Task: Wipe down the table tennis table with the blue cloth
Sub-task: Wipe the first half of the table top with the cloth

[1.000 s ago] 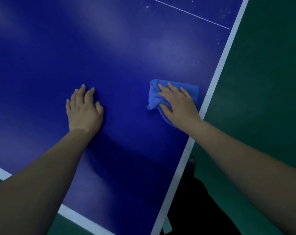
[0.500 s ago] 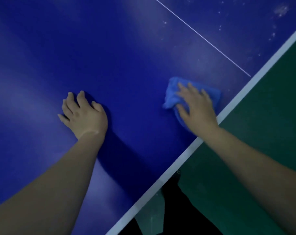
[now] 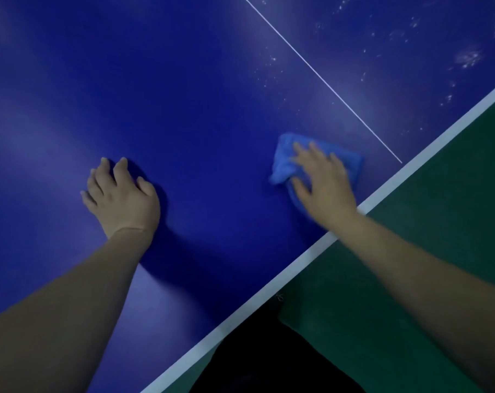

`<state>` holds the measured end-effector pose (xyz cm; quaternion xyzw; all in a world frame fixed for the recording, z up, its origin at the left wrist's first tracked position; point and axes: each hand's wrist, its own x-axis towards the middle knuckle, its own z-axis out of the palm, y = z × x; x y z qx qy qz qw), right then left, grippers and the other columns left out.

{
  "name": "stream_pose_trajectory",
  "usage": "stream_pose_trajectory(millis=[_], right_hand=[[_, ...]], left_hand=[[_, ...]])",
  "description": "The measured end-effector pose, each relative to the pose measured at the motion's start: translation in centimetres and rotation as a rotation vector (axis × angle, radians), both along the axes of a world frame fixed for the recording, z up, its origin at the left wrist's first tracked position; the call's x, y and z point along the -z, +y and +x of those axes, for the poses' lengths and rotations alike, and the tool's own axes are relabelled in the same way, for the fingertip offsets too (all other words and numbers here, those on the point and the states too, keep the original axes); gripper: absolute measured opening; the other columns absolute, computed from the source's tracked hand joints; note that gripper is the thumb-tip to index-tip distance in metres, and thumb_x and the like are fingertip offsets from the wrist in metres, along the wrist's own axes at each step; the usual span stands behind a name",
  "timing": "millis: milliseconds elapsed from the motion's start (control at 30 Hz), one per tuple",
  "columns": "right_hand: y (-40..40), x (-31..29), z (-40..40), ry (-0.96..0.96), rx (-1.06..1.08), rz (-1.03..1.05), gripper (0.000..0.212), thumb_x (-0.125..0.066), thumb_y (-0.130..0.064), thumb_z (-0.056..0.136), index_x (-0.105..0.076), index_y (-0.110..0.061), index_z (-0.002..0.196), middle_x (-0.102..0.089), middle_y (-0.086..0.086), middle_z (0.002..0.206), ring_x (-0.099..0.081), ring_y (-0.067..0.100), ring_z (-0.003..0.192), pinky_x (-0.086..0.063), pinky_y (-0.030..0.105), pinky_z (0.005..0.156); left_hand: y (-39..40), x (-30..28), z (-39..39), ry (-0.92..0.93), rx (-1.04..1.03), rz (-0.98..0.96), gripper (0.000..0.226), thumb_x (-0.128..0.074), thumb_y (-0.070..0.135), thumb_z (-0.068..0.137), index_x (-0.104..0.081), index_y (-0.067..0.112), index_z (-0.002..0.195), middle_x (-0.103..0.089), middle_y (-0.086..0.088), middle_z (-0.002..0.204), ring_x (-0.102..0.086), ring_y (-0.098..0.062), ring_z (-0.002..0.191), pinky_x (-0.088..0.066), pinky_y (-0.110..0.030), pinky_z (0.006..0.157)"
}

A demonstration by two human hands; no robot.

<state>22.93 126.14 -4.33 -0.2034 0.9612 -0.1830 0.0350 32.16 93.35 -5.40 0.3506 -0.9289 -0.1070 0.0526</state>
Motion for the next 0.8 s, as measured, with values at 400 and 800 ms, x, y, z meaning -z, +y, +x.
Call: stream_pose_trajectory(millis=[400, 800], right_hand=[[-6.0, 0.3, -4.7, 0.022, -0.172, 0.009, 0.039, -0.049, -0.029, 0.096, -0.05, -0.023, 0.135, -0.034, -0.009, 0.154, -0.025, 0.018, 0.145, -0.014, 0.043, 0.117], [-9.6, 0.1, -10.7, 0.0, -0.243, 0.028, 0.042, -0.047, -0.032, 0.096, -0.048, -0.023, 0.137, -0.031, -0.009, 0.155, -0.021, 0.016, 0.146, -0.01, 0.042, 0.118]], left_hand=[[-0.2, 0.5, -0.3, -0.027, -0.007, -0.008, 0.054, -0.031, 0.037, 0.091, -0.037, 0.02, 0.143, -0.027, -0.01, 0.155, -0.019, -0.032, 0.144, -0.011, -0.058, 0.117], [0.6, -0.4, -0.7, -0.059, -0.066, 0.032, 0.057, -0.035, 0.033, 0.088, -0.038, 0.018, 0.143, -0.027, -0.009, 0.155, -0.017, -0.032, 0.144, -0.009, -0.055, 0.119]])
